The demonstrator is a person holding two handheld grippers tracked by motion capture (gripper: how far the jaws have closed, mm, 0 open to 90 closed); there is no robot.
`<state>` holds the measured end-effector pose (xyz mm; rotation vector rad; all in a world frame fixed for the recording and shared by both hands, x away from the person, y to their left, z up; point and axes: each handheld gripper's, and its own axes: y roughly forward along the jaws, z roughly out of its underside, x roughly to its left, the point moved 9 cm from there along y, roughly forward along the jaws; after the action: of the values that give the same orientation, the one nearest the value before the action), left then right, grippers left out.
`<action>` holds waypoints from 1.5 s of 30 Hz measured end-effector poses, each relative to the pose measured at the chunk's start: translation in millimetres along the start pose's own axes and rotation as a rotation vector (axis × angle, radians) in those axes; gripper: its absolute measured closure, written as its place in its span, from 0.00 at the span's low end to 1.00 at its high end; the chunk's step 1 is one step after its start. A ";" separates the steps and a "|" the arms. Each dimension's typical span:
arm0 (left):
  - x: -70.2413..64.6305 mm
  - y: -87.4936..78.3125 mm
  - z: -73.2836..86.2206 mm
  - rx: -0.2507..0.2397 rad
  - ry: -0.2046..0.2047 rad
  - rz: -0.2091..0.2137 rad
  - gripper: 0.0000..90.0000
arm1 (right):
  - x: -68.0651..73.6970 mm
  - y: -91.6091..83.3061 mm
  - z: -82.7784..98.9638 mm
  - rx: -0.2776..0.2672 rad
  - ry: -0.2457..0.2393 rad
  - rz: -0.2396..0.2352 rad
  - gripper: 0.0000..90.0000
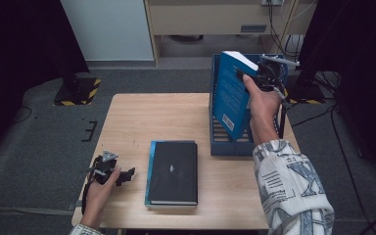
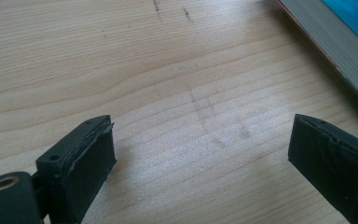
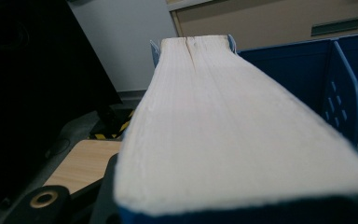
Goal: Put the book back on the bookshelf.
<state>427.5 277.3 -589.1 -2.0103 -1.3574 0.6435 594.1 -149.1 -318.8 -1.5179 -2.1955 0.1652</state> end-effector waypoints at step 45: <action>-1.6 -0.5 -1.5 -0.005 0.005 0.012 0.07 | 2.2 37.1 25.1 -0.020 -0.002 0.081 0.67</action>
<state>427.6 275.7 -587.6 -2.0245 -1.3462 0.6408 614.3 -128.9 -353.5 -1.6199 -2.1440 0.1706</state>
